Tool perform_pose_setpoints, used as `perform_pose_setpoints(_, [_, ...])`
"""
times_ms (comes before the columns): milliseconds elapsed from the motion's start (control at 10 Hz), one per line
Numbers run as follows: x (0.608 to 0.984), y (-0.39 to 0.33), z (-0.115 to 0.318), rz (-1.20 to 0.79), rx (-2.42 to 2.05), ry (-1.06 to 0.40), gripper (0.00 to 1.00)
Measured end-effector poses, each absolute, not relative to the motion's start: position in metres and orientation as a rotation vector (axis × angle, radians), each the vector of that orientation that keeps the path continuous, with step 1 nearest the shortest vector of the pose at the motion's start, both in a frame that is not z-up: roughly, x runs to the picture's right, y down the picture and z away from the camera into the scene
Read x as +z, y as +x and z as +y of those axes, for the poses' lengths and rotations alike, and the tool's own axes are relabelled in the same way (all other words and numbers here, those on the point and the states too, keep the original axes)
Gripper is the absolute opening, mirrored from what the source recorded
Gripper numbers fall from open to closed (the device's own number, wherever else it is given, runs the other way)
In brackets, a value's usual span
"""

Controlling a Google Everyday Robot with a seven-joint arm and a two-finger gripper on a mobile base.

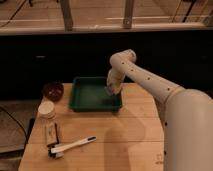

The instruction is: Place sponge in tray

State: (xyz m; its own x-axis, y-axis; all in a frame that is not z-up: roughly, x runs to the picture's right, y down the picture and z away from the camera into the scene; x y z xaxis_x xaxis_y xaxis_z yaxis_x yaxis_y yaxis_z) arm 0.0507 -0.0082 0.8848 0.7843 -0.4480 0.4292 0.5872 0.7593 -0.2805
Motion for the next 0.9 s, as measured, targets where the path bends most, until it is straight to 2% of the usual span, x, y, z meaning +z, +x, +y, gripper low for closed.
perform_pose_setpoints(900, [0.8842, 0.0509, -0.0113, -0.37, -0.591, -0.403, 0.01])
